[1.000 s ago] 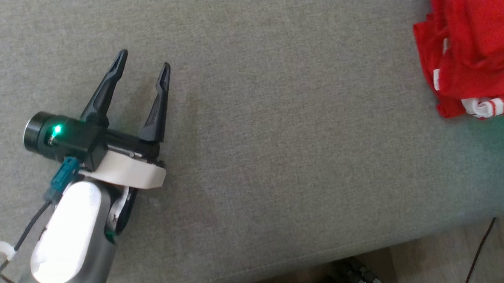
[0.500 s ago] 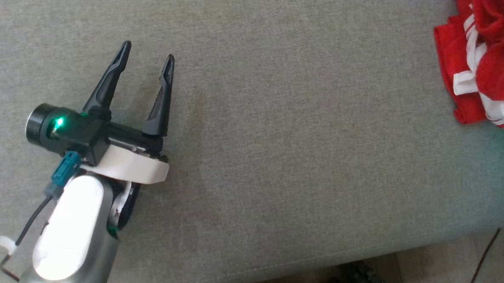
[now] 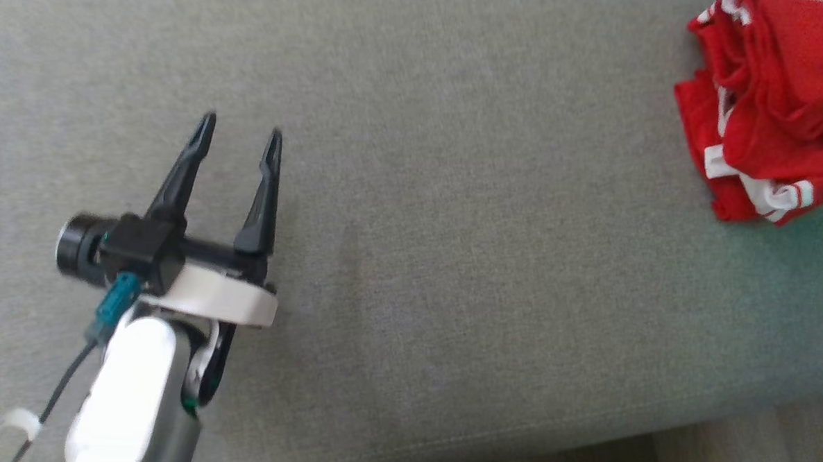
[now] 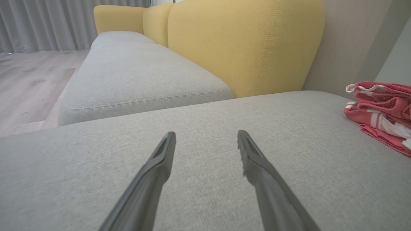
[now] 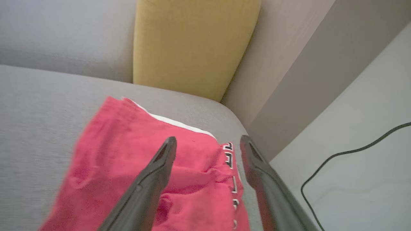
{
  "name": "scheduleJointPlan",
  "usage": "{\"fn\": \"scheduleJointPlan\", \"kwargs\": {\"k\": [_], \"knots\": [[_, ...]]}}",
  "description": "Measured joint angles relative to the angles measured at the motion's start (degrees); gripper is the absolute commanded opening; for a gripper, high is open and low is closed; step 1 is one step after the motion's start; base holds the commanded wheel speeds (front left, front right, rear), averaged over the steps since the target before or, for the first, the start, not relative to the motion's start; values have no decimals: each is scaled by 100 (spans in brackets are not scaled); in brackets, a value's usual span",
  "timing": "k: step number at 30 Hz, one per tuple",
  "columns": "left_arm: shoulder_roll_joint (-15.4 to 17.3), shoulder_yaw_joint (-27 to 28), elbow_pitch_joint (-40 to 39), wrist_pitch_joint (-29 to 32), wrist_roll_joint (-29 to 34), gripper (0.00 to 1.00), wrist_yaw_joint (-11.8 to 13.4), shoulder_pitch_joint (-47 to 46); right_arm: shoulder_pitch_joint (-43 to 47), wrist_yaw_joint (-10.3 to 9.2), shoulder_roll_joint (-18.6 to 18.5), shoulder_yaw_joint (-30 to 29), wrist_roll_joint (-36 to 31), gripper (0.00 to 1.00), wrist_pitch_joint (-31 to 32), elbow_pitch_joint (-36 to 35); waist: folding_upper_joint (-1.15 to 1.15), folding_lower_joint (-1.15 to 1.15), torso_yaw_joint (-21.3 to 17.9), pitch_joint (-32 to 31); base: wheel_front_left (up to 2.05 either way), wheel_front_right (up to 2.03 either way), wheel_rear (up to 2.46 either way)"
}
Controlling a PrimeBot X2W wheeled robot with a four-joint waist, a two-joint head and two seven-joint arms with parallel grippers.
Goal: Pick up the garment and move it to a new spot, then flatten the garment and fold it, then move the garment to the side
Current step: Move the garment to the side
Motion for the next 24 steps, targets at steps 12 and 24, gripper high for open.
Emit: {"fn": "scheduleJointPlan", "kwargs": {"k": [12, 24], "knots": [[-4, 157, 89, 0, -62, 100, 99, 564, 1520, 0, 1549, 336, 70, 100, -213, -1834, 0, 0, 467, -796, 0, 0, 0], [-7, 272, 145, 0, -143, 100, 199, 953, 1746, 0, 1766, 1145, 538, 100, -748, -1333, 0, 0, 1039, -1410, 0, 0, 0]]}}
